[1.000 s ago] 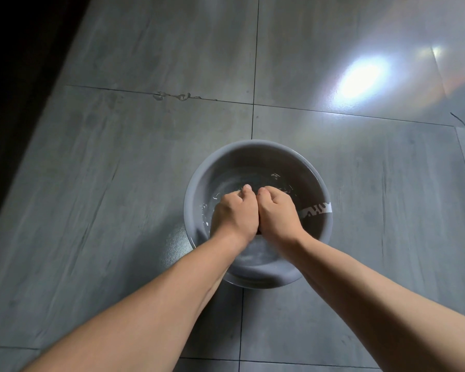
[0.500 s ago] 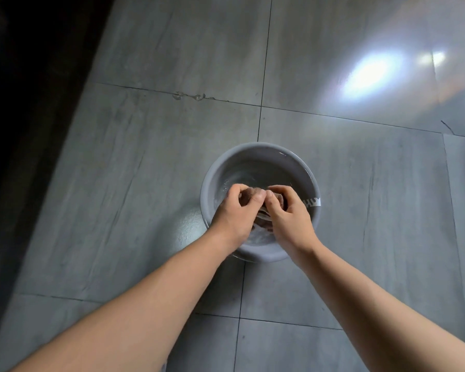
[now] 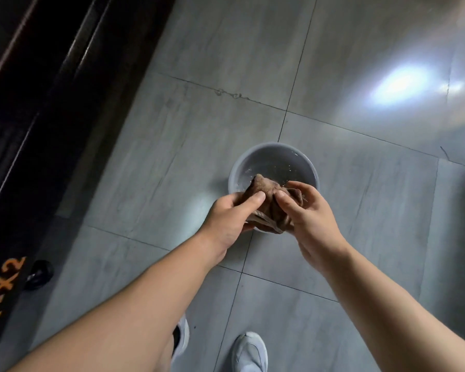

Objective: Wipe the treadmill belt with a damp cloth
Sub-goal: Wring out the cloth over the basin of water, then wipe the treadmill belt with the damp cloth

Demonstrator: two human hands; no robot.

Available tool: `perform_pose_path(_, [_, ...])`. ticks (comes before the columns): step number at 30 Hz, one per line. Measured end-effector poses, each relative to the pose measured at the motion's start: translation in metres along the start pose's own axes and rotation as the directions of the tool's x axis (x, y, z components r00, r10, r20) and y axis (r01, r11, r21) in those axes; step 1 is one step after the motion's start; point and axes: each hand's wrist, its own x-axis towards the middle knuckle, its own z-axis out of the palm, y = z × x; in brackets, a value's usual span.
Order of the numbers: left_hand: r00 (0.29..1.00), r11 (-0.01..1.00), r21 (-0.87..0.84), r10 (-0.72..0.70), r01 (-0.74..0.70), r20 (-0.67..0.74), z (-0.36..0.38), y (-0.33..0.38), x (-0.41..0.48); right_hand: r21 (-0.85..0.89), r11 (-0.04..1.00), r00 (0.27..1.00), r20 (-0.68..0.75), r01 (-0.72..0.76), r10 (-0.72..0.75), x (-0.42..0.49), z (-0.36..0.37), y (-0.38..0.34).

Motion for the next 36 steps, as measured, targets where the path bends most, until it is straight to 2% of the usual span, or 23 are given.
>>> perform_pose_path(3, [0.997, 0.996, -0.055, 0.072, -0.072, -0.014, -0.023, 0.013, -0.038, 0.056, 0.987, 0.961, 0.243, -0.152, 0.134, -0.028, 0.020, -0.018])
perform_pose_path(5, [0.994, 0.990, -0.097, 0.099, -0.102, -0.041, -0.045, 0.018, -0.064, 0.034, 0.963, 0.887, 0.398, -0.268, 0.233, -0.046, 0.041, -0.024])
perform_pose_path(8, [0.985, 0.980, -0.138, 0.127, -0.142, -0.118, -0.087, 0.019, -0.109, -0.036, 0.926, 0.772, 0.540, -0.376, 0.335, -0.072, 0.085, -0.024])
perform_pose_path(13, [0.932, 0.968, -0.169, 0.121, -0.187, -0.341, -0.171, 0.004, -0.189, -0.273, 0.894, 0.680, 0.581, -0.354, 0.447, -0.123, 0.193, -0.018])
perform_pose_path(18, [0.856, 0.949, -0.192, 0.124, -0.250, -0.502, -0.265, 0.005, -0.258, -0.376, 0.883, 0.648, 0.605, -0.281, 0.463, -0.170, 0.305, -0.004])
perform_pose_path(21, [0.816, 0.933, -0.241, 0.087, -0.269, -0.572, -0.328, -0.001, -0.286, -0.410, 0.856, 0.514, 0.685, -0.314, 0.517, -0.198, 0.380, 0.009])
perform_pose_path(23, [0.778, 0.898, -0.319, 0.040, -0.304, -0.627, -0.371, -0.007, -0.302, -0.459, 0.849, 0.390, 0.754, -0.262, 0.528, -0.213, 0.431, 0.025])
perform_pose_path(25, [0.742, 0.872, -0.360, 0.005, -0.331, -0.670, -0.414, -0.011, -0.319, -0.511, 0.835, 0.331, 0.767, -0.205, 0.551, -0.232, 0.482, 0.038])
perform_pose_path(30, [0.709, 0.870, -0.329, 0.032, -0.366, -0.705, -0.513, -0.019, -0.357, -0.600, 0.786, 0.301, 0.729, -0.149, 0.614, -0.258, 0.586, 0.069])
perform_pose_path(34, [0.680, 0.854, -0.335, 0.030, -0.398, -0.733, -0.564, -0.015, -0.363, -0.571, 0.764, 0.258, 0.722, -0.300, 0.641, -0.266, 0.648, 0.080])
perform_pose_path(36, [0.674, 0.855, -0.338, 0.018, -0.393, -0.738, -0.586, -0.008, -0.366, -0.585, 0.752, 0.242, 0.716, -0.304, 0.654, -0.262, 0.673, 0.083])
